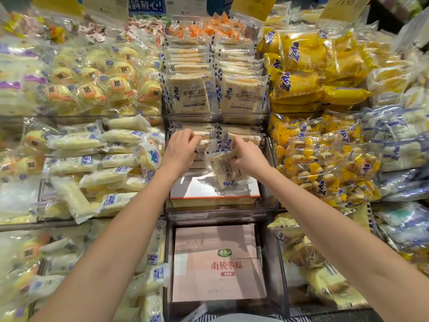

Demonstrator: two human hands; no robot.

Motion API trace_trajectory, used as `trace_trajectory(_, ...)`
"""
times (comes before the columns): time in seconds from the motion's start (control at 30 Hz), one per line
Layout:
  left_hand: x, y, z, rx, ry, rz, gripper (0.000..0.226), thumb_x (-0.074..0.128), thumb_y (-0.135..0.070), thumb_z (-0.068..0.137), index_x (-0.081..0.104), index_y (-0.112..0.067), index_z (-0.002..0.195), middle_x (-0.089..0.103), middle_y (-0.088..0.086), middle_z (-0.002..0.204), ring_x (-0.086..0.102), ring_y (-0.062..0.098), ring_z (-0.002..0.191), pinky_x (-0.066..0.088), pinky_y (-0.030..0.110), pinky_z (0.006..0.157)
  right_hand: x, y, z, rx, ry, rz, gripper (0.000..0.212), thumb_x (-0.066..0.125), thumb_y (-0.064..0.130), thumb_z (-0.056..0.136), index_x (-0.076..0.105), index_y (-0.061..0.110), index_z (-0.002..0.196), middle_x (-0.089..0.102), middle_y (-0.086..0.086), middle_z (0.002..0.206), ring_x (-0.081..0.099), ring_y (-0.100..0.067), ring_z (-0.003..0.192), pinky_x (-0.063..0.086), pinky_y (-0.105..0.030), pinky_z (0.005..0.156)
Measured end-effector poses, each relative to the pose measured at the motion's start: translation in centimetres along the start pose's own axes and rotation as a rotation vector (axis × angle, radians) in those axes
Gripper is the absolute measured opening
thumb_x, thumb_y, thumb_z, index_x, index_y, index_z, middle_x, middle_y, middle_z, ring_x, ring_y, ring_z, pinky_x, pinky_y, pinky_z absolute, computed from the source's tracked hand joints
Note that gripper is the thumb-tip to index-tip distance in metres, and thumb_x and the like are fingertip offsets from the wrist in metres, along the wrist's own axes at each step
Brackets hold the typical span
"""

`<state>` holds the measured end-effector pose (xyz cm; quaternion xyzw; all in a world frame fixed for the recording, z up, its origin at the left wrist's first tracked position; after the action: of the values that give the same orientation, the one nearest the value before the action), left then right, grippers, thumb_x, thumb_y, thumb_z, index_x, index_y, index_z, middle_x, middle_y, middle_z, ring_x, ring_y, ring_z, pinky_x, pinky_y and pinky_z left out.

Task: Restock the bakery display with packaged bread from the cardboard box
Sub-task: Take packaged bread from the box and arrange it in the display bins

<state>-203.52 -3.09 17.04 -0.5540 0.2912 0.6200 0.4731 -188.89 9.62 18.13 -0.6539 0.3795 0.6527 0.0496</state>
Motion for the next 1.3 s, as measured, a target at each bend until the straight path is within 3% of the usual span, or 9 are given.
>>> trace_trajectory(0.2,0.5,-0.2,-0.7,-0.056,0.007,0.045,0.066,0.072,-0.007,0.081,0.044,-0.011,0.14,0.043,0.013,0.14,0.036,0.03,0.136,0.017,0.046,0.121,-3.0,-2.0,-2.3,0.034,-0.344,0.249,0.021,0.063,0.001,0.086,0.044,0.011,0.091,0.063,-0.011,0.091,0.059,-0.027,0.083,0.052,-0.043,0.065)
trace_trajectory(0.3,0.6,-0.4,-1.2,-0.116,0.004,0.071,0.068,0.07,-0.011,0.086,0.038,-0.011,0.146,0.035,0.014,0.151,0.024,0.031,0.146,0.006,0.051,0.122,-3.0,-3.2,-3.7,0.122,-0.517,0.48,0.024,0.062,-0.001,0.087,0.042,0.013,0.09,0.053,-0.005,0.08,0.052,-0.022,0.073,0.043,-0.026,0.058)
trace_trajectory(0.5,2.4,-1.4,-3.1,-0.096,0.015,0.135,0.081,0.075,-0.018,0.082,0.031,-0.015,0.151,0.029,0.015,0.155,0.021,0.031,0.147,0.005,0.047,0.121,0.7,-4.1,-4.5,0.308,-0.574,0.586,0.021,0.06,-0.001,0.085,0.042,0.01,0.084,0.045,-0.003,0.077,0.042,-0.016,0.068,0.035,-0.031,0.06)
trace_trajectory(0.67,3.3,-1.0,-3.2,-0.127,0.084,0.161,0.099,0.069,-0.003,0.081,0.01,-0.027,0.155,0.011,0.009,0.163,0.005,0.028,0.151,0.0,0.045,0.121,1.7,-3.8,-4.1,0.289,-0.382,0.206,0.023,0.066,0.014,0.089,0.048,0.01,0.103,0.057,-0.007,0.09,0.057,-0.026,0.085,0.044,-0.034,0.062)
trace_trajectory(0.8,3.4,-0.9,-3.0,-0.138,0.088,0.187,0.101,0.071,-0.006,0.08,0.008,-0.03,0.155,0.009,0.008,0.163,0.004,0.029,0.151,-0.002,0.044,0.121,0.9,-3.3,-3.2,0.151,-0.379,-0.031,0.085,0.071,0.017,0.088,0.018,0.013,0.154,0.061,-0.012,0.119,0.061,-0.029,0.097,0.049,-0.039,0.082)
trace_trajectory(0.93,3.6,-0.9,-3.0,-0.152,0.068,0.177,0.1,0.072,-0.005,0.079,0.012,-0.03,0.155,0.013,0.009,0.161,0.006,0.029,0.15,0.0,0.044,0.121,0.8,-3.4,-2.3,0.068,-0.405,-0.177,0.105,0.075,0.007,0.081,0.003,0.021,0.157,0.058,-0.015,0.111,0.055,-0.027,0.093,0.043,-0.036,0.076)
trace_trajectory(1.03,3.6,-0.8,-3.0,-0.167,0.06,0.178,0.098,0.072,-0.005,0.08,0.014,-0.031,0.155,0.016,0.009,0.159,0.007,0.028,0.149,0.0,0.044,0.121,1.7,-4.1,-1.9,-0.013,-0.382,-0.252,0.103,0.076,0.003,0.078,0.015,0.034,0.154,0.035,-0.025,0.145,0.04,-0.04,0.127,0.04,-0.045,0.1)
trace_trajectory(1.13,3.7,-0.8,-2.9,-0.17,0.066,0.168,0.097,0.07,-0.003,0.081,0.014,-0.03,0.156,0.017,0.01,0.159,0.007,0.029,0.149,-0.001,0.043,0.122,2.5,-5.1,-1.0,-0.049,-0.354,-0.47,0.104,0.078,0.004,0.071,0.021,0.032,0.153,0.003,-0.021,0.161,0.009,-0.046,0.146,0.018,-0.056,0.117)
trace_trajectory(1.3,3.9,-0.9,-3.1,-0.168,0.116,0.156,0.094,0.069,-0.029,0.089,0.004,-0.03,0.157,0.005,0.009,0.163,-0.003,0.028,0.151,-0.008,0.045,0.12,3.6,-4.5,-0.9,-0.323,-0.294,-0.559,0.105,0.062,-0.008,0.079,0.005,0.035,0.155,0.009,-0.023,0.161,0.005,-0.041,0.149,0.004,-0.056,0.12)
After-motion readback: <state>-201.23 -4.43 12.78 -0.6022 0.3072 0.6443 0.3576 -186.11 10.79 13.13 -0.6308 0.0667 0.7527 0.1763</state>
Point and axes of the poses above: each hand's wrist, its own z-axis towards the middle knuckle, its own x-axis out of the palm, y = z × x, the point moved 4 cm from there along z, towards the middle knuckle
